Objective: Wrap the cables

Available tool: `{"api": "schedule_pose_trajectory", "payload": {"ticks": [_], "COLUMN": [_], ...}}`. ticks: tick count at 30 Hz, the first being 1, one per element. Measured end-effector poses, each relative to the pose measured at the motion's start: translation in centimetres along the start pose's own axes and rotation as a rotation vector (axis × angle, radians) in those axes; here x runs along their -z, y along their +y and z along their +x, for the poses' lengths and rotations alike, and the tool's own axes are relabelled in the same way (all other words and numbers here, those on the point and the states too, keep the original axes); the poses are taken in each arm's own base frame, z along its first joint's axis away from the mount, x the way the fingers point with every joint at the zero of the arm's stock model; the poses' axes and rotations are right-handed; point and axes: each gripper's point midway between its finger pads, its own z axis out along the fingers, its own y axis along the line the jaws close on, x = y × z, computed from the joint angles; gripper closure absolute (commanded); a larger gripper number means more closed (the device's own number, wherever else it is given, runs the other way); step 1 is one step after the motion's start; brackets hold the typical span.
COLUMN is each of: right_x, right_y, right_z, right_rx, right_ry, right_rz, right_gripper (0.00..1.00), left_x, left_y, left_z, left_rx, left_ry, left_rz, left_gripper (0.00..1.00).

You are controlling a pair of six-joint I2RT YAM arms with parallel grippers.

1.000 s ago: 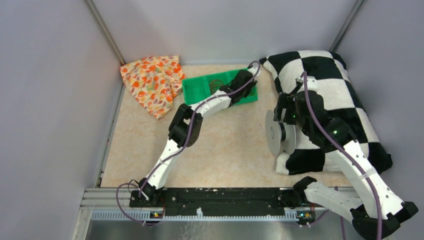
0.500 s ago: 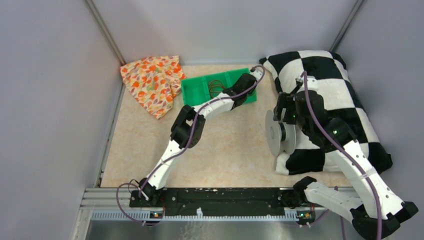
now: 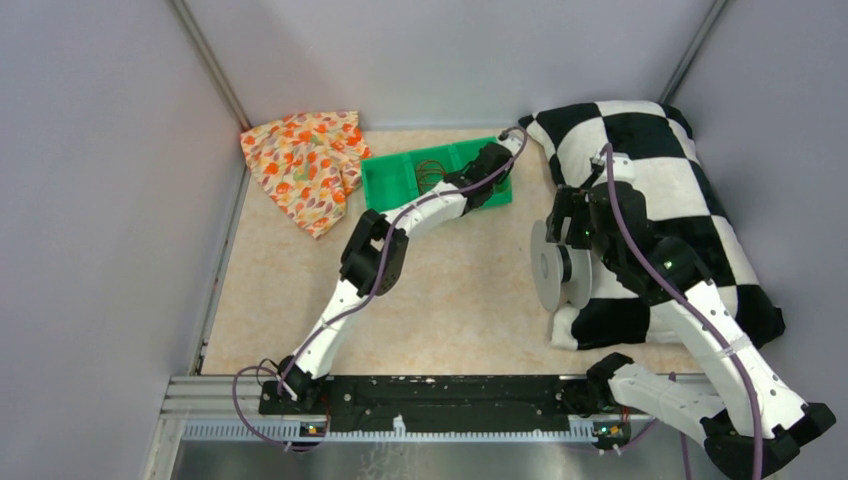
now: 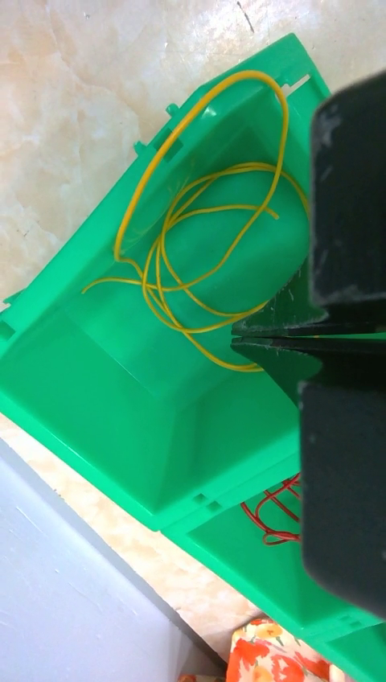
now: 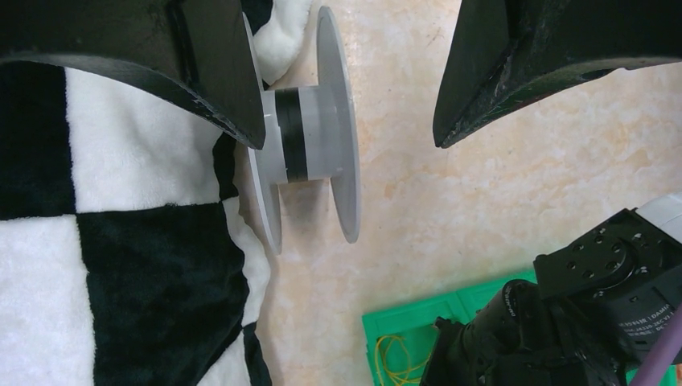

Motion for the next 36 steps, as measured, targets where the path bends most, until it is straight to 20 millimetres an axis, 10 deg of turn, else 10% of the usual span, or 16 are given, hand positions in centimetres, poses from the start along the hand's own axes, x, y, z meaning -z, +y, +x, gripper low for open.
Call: {"api": "schedule_pose_trajectory", "payload": {"ticks": [6,15,18,24,29,36], "right_x": [0.0,0.1,0.2,0.1,-0.1,-0.3], "right_y": [0.1,0.1,0.1,0.0,-0.1,0.1], "right_z": [-0.1,-0.3,-0.3,0.1,0.7,0.9], "right_rx": [-0.003,-0.009,-0.013,-0.011,-0.006,-0.002], "right_ry": [-0.006,-0.02,-0.026,-0.018,-0.006,0.005], "right_rz": [-0.004,-0.011,-0.014,-0.014,-0.009,-0.012], "right_gripper": [0.24,0.23,0.24,0.23,0.23,0.23], "left_x": [1.4,7.6,8.2,4.7,1.7,1.0], "left_y": [0.4,4.0,4.4,2.4,-0.2,-0.7], "left_z": [-1.7,-10.7,-11.9,-10.4,-4.8,-3.2], "left_rx": [0.055,0.217,0.253,0.234,0.16,0.117], "left_ry": [-0.023,-0.214,-0.243,-0.206,-0.079,-0.046], "left_rz": [0.027,0.064,0.063,0.068,0.089,0.085], "left_gripper": [1.0,0.99,0.83,0.56,0.48,0.47]}}
